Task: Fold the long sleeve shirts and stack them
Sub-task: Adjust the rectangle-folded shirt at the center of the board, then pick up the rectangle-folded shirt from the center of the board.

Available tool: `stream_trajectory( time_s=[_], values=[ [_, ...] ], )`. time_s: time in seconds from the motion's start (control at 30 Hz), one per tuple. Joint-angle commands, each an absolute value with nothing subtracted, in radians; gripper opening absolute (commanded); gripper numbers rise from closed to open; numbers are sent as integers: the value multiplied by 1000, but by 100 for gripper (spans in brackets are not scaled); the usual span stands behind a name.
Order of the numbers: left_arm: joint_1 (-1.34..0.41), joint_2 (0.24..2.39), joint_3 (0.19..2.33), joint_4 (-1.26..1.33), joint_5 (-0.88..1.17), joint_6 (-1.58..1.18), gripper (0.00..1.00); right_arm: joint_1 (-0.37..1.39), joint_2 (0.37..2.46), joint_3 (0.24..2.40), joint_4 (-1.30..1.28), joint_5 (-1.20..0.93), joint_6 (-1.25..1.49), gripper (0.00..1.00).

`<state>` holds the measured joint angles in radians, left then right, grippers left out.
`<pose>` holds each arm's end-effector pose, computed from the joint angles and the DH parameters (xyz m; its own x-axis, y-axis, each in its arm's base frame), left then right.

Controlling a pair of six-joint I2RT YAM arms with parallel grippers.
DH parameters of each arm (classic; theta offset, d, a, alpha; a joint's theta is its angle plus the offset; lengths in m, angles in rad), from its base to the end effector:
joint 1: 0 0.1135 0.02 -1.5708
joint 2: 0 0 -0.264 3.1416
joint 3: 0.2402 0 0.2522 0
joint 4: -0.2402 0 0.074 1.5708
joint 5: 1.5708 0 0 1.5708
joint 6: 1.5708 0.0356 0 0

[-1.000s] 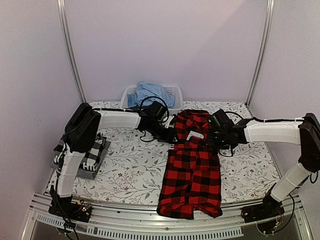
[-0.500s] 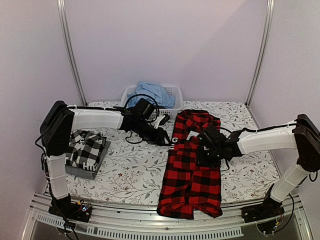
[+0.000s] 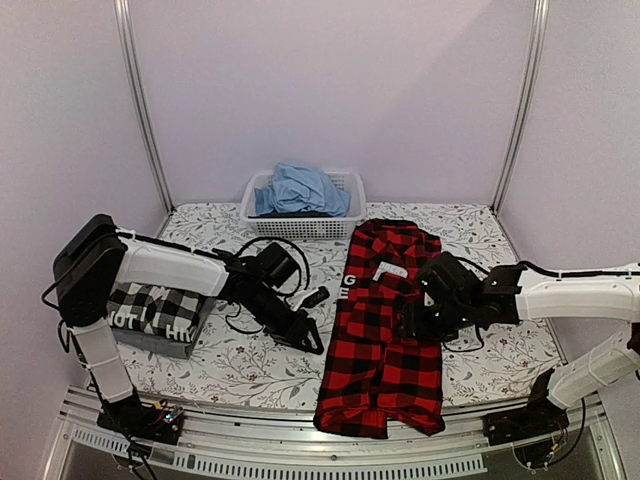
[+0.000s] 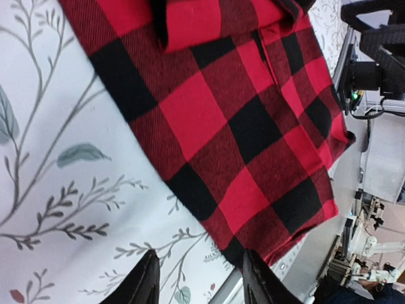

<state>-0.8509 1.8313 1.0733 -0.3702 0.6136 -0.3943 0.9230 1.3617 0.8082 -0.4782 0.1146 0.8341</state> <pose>0.2162 -0.2776 0.1506 -0.8487 0.4915 -0.1955 0.4888 0.5875 -0.6449 0.1609 0.2059 0.2002 -0.9084 0.0190 -0.4176 -0.1248 0.9411 0.3143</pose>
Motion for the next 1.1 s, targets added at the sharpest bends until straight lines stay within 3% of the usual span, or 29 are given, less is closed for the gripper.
stream_trajectory(
  time_s=[0.0, 0.5, 0.8, 1.07],
  values=[
    [-885, 1774, 982, -342, 684, -431, 45, 1046, 1246, 678, -597, 41, 970, 60],
    [-1039, 1746, 829, -185, 739, -604, 43, 1407, 1029, 466, -583, -50, 1402, 61],
    [-1096, 1755, 847, -196, 707, -640, 45, 1453, 1035, 502, -657, 33, 1460, 62],
    [-1109, 1718, 877, -246, 659, -635, 50, 1455, 898, 500, -797, 109, 1517, 66]
  ],
)
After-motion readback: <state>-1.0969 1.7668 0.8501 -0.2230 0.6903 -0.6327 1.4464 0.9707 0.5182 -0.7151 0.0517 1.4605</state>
